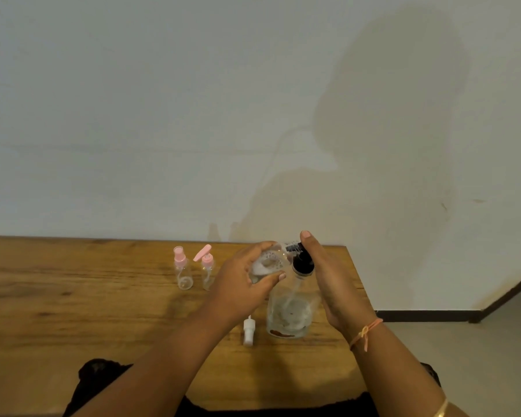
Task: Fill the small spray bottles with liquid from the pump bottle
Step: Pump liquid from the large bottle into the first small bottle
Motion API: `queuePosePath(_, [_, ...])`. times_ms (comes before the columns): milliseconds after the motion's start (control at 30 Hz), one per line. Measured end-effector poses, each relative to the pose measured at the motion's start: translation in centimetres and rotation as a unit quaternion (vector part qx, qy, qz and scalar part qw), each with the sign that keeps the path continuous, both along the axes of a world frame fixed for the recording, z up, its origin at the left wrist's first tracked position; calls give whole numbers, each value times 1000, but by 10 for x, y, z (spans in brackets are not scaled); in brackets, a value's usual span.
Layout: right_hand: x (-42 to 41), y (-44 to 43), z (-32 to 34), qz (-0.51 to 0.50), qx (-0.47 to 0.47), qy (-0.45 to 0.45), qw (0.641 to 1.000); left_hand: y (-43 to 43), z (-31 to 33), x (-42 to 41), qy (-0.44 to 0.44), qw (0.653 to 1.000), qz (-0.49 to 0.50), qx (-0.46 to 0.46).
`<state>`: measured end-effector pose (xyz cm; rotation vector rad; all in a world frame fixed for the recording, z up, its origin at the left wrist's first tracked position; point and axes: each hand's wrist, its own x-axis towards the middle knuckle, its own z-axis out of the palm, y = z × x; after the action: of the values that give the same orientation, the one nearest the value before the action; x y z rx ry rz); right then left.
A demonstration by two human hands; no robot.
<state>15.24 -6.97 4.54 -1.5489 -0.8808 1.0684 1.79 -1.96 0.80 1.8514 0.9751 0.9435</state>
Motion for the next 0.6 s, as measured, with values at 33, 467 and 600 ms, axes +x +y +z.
queuePosePath(33, [0,0,-1,-4,0,-2,1000,0,1,0,-3,1000,1,1])
queuePosePath(467, [5,-1,5,9,-28,65,997,0,0,0,-14,1000,4,7])
queuePosePath(600, [3,0,2,-6,-23,62,998,1,0,0,3,1000,-3,0])
